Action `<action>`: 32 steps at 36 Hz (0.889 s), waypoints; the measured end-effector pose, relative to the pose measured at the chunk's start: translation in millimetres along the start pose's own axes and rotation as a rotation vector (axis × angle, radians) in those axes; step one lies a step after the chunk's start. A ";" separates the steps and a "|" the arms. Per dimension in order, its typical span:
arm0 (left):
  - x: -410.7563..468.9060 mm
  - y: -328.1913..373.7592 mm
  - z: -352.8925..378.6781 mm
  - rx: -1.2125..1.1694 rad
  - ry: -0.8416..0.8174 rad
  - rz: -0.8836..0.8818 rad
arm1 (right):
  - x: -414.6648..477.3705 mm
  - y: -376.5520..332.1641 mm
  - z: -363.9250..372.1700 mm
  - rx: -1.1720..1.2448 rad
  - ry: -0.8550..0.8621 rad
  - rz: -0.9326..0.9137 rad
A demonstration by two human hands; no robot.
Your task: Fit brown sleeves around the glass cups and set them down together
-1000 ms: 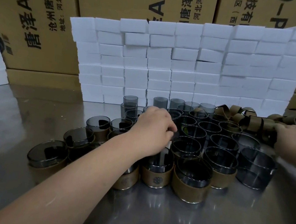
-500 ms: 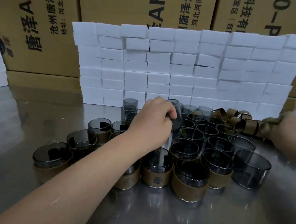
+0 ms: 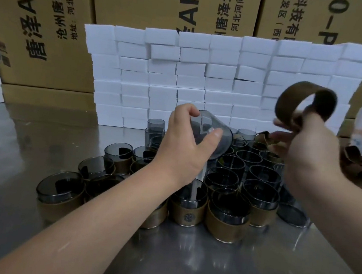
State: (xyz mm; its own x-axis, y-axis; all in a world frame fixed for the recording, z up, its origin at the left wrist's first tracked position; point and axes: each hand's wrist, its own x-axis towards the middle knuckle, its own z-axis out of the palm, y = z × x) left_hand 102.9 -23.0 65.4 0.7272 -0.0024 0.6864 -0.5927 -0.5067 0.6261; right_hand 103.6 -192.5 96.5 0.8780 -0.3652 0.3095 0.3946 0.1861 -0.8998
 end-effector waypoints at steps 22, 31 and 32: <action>-16.4 11.2 7.2 -0.343 0.101 -0.094 | -47.5 28.3 12.6 0.221 -0.307 0.230; -29.3 19.0 7.4 -0.324 0.063 0.040 | -51.3 31.5 13.8 0.248 -0.390 0.140; -29.9 19.5 8.1 -0.318 0.067 0.061 | -51.3 32.3 13.7 0.246 -0.394 0.133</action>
State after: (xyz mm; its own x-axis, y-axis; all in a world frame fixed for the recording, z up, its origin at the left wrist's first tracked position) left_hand 72.4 -39.8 54.0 0.6691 0.0380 0.7422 -0.7204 -0.2126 0.6602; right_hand 75.0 -155.2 55.8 0.9424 0.0407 0.3321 0.2825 0.4353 -0.8548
